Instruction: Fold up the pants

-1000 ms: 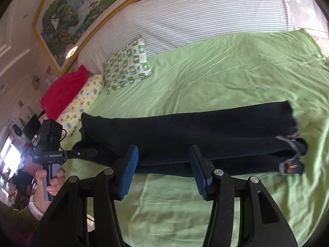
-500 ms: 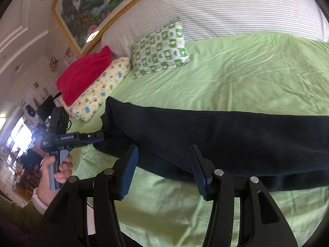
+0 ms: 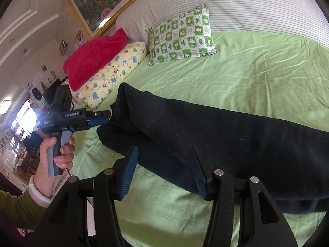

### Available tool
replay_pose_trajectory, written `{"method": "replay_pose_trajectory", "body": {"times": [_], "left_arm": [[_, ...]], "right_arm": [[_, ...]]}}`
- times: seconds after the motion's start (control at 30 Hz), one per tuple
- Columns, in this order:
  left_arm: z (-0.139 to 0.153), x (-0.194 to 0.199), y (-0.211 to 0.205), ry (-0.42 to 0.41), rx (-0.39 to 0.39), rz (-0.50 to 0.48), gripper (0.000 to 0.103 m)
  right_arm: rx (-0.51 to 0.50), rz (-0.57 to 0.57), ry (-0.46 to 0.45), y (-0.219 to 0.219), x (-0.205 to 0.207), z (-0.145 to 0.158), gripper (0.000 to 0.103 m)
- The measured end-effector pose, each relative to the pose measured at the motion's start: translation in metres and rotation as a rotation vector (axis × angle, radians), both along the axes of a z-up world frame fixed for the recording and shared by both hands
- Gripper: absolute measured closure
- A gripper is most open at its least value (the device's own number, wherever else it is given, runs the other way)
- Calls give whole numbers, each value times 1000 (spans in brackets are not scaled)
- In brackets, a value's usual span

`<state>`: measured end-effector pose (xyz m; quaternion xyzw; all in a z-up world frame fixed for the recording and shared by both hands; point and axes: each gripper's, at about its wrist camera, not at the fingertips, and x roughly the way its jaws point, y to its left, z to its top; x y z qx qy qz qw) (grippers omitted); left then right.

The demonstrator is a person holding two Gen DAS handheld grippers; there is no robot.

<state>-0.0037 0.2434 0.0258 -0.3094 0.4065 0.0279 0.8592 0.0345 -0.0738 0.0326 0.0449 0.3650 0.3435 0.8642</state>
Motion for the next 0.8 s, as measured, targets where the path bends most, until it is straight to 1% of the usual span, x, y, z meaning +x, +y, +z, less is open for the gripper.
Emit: {"method": "replay_pose_trajectory", "body": {"times": [0.1,0.17,0.2,0.33,0.37,0.43,0.47,0.5,0.57,0.6,0.63,0.7,0.8], "left_arm": [[-3,9,6,13,-18,6,43],[-6,16,11,17,-49,0,42],[-8,20,13,26,-60,-8,42],[-17,37,16,68,-53,-16,42],[-17,38,16,67,-54,-16,44],[-17,43,15,62,-40,-32,51],[-15,44,14,60,-31,-40,65],[-13,46,13,62,-14,-44,81],[-8,49,12,66,25,-53,92],[-5,49,13,61,37,-56,94],[1,50,13,51,59,-64,95],[14,49,13,32,112,-79,97],[36,47,11,0,179,-108,99]], "right_arm": [[-13,25,13,14,6,-5,50],[-53,44,8,28,9,-9,50],[-72,50,-2,34,10,-10,50],[-181,70,-62,61,14,-17,50],[-204,71,-71,65,16,-19,50],[-241,63,-90,72,20,-22,50],[-268,48,-100,75,24,-25,50],[-283,37,-104,77,26,-27,50],[-298,23,-103,78,32,-29,50],[-294,22,-101,77,34,-29,53],[-287,24,-101,76,35,-29,67],[-270,30,-97,75,37,-26,80],[-235,29,-124,71,35,-15,92]]}}
